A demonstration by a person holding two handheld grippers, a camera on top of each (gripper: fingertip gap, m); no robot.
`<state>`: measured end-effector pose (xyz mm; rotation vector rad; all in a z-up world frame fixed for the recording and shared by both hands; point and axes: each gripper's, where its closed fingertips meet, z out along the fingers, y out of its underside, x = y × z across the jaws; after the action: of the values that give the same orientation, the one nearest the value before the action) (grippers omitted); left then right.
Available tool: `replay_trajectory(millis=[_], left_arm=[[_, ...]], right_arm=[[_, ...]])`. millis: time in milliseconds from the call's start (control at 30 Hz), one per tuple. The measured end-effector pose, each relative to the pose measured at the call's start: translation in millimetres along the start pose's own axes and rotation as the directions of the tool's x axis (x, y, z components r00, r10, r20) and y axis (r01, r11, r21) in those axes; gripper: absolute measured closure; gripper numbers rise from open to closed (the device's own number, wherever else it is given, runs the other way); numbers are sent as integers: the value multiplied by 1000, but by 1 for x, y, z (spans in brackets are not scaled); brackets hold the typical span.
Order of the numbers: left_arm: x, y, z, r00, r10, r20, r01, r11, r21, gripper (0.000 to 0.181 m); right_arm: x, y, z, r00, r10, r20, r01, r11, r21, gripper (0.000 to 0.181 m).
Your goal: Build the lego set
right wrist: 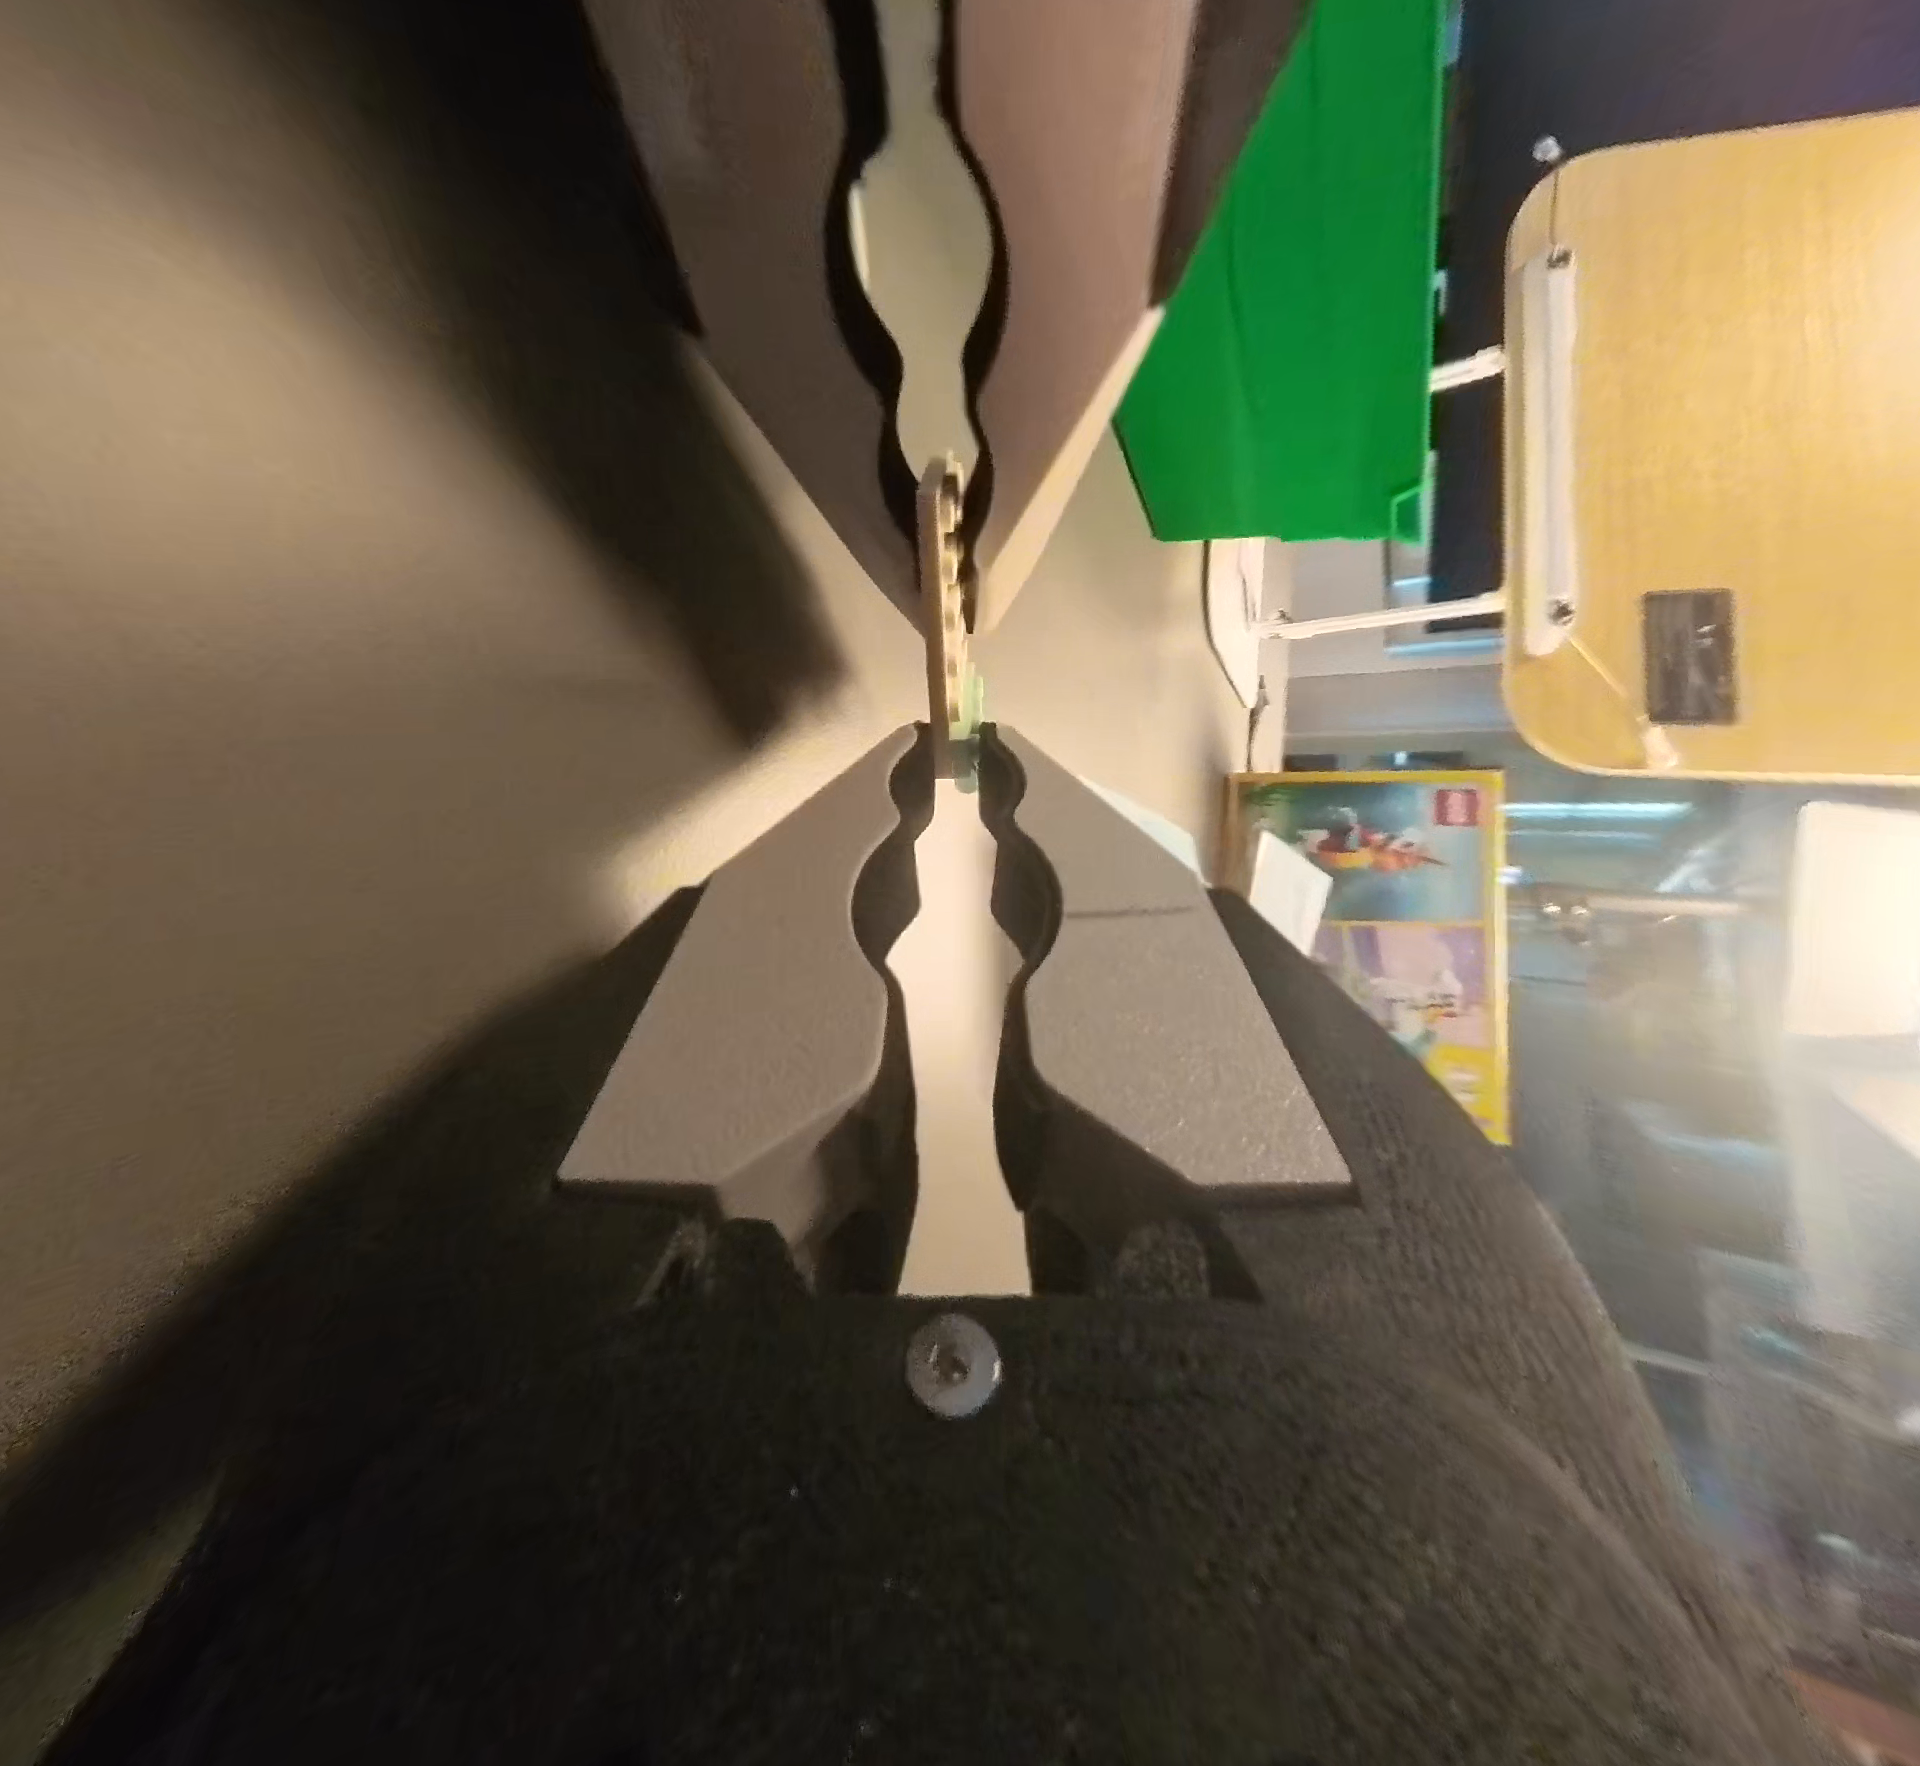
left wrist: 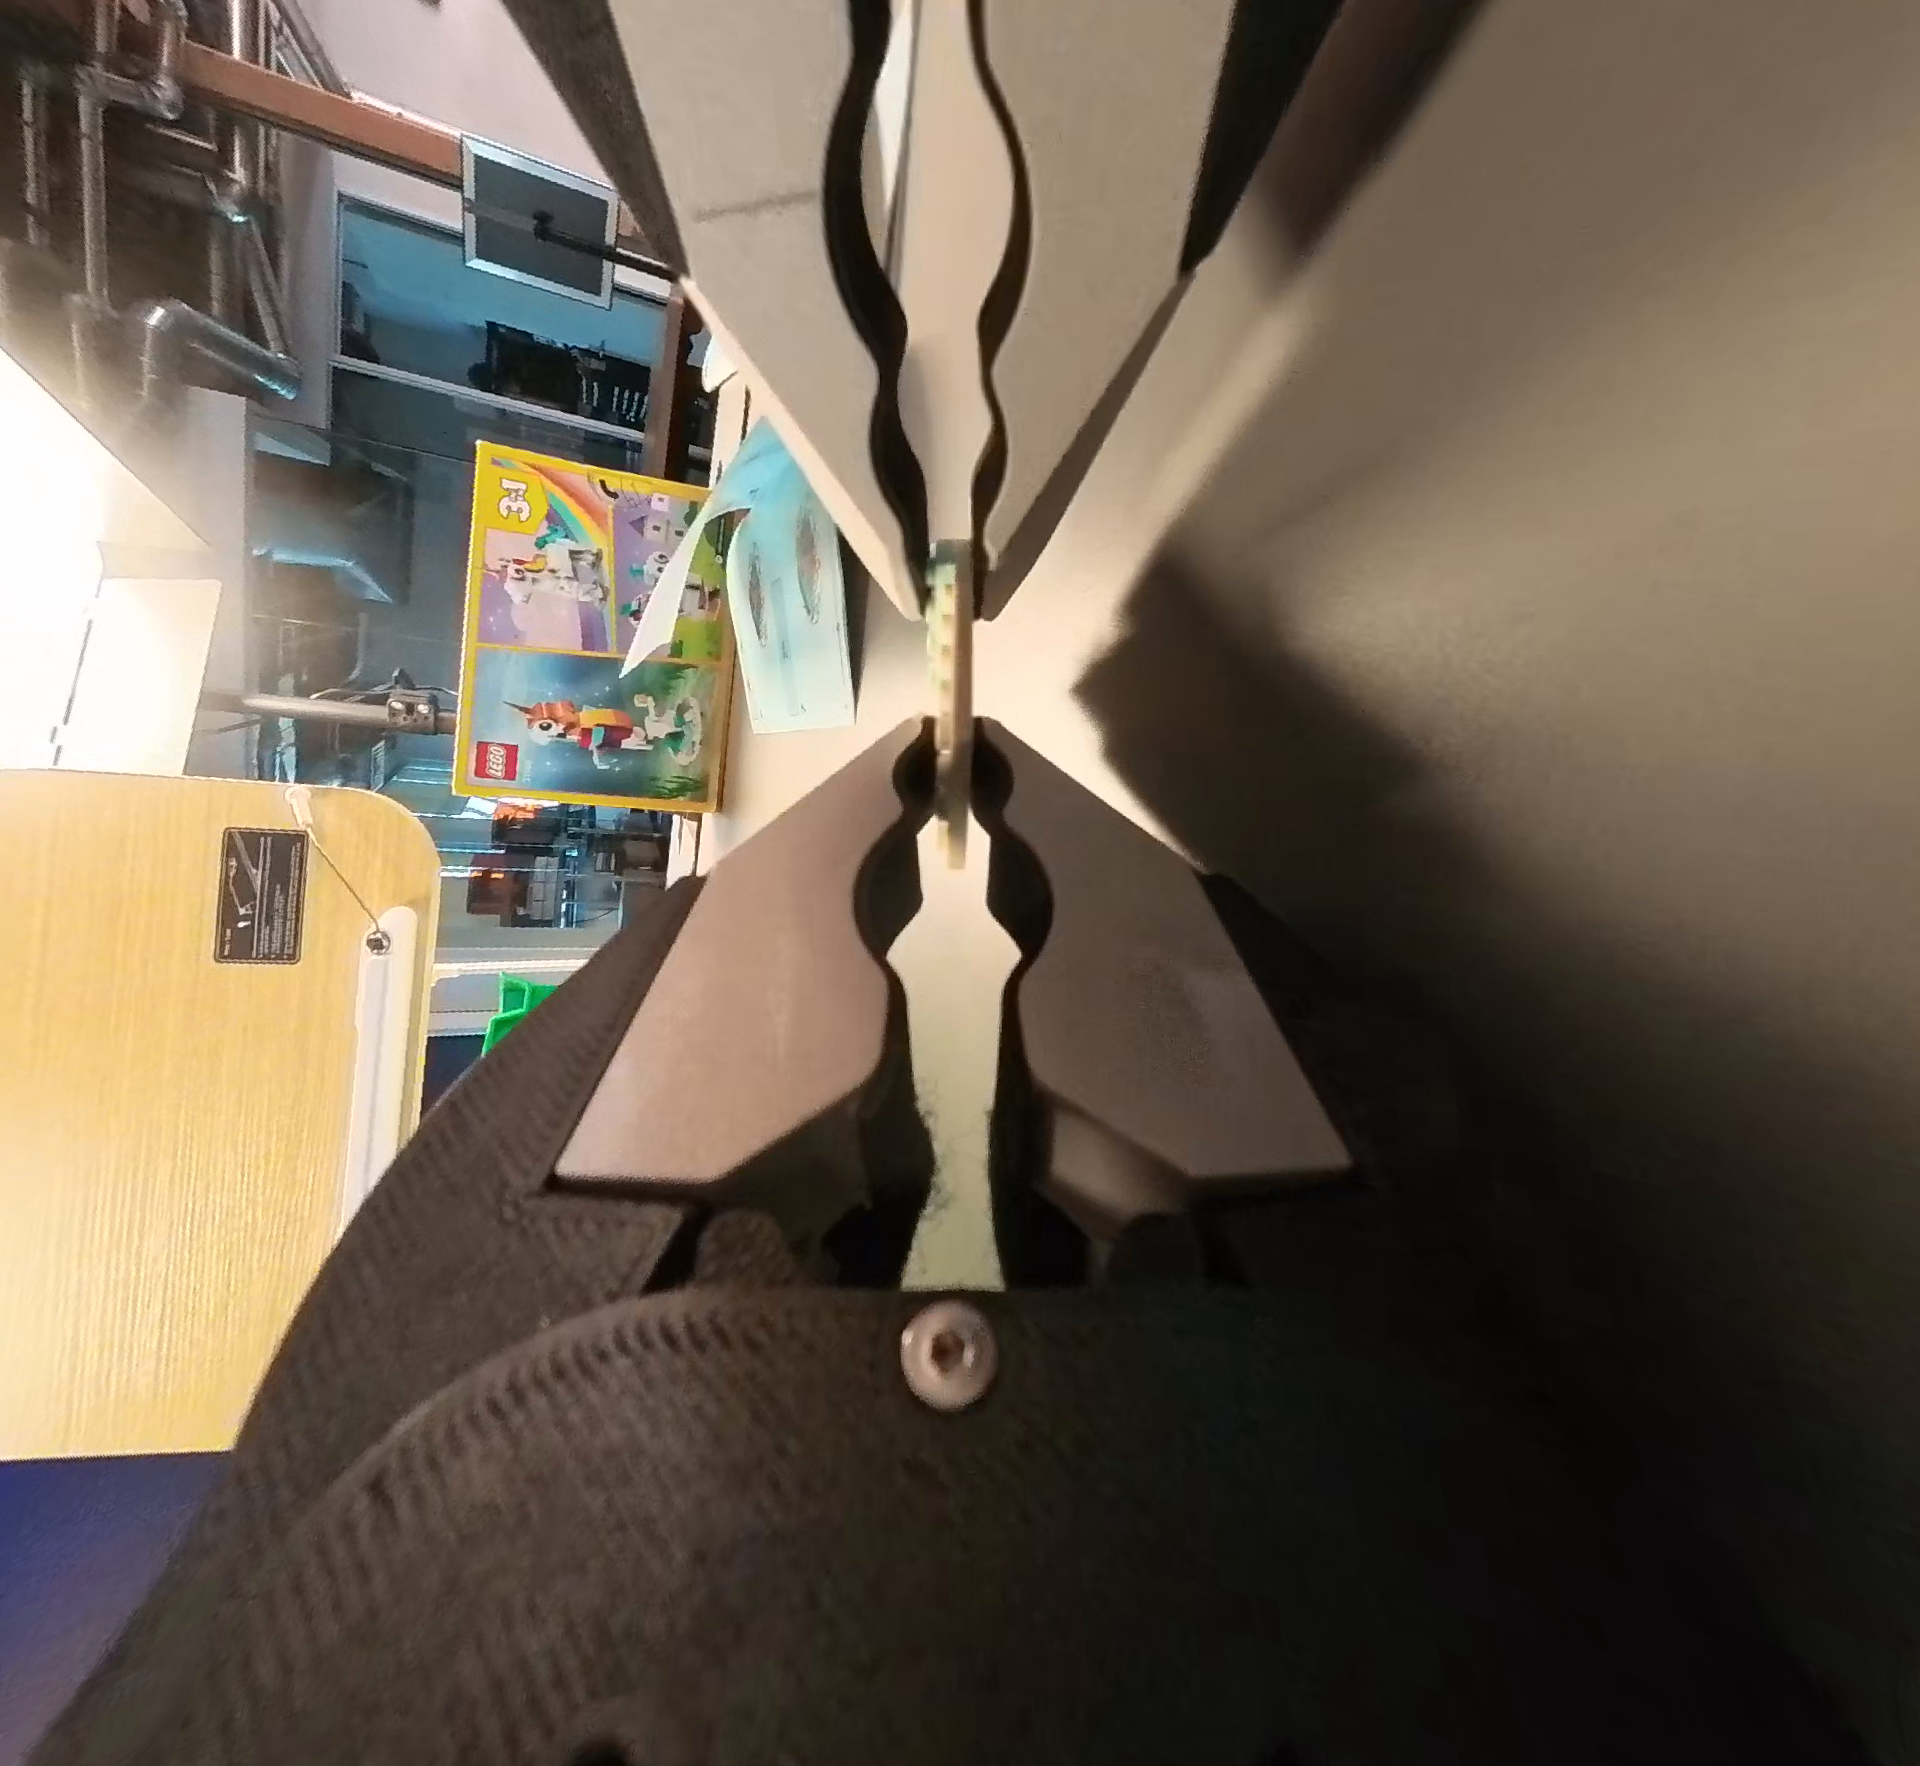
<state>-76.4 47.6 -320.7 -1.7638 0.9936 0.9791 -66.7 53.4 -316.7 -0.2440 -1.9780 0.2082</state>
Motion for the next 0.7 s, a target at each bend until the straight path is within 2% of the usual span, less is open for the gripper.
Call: replay_trajectory(millis=[133,267,333,433,500,567,700], left_arm=[[5,2,2,1000,18,-26,-18,1000,-20,177],[9,3,3,998,11,-58,-13,999,-31,177],[7,3,3,999,-1,-44,0,1000,-27,177],[-3,-1,2,999,-48,4,48,999,13,177],[-7,-3,-1,996,-86,13,86,996,36,177],[-9,-5,-2,994,-112,9,111,992,60,177],[-5,-6,-2,992,-122,-23,123,990,69,177]], right_arm=[[-5,2,2,973,-230,-18,229,973,-39,173],[-11,3,4,953,-302,-11,301,953,-35,172],[-8,3,5,967,-254,-19,254,967,-18,172],[2,0,1,998,-57,-14,58,996,71,173],[11,1,-3,997,76,10,-76,990,122,145],[14,-1,-7,979,192,62,-201,960,193,132],[18,-7,-18,972,220,79,-234,921,312,136]])
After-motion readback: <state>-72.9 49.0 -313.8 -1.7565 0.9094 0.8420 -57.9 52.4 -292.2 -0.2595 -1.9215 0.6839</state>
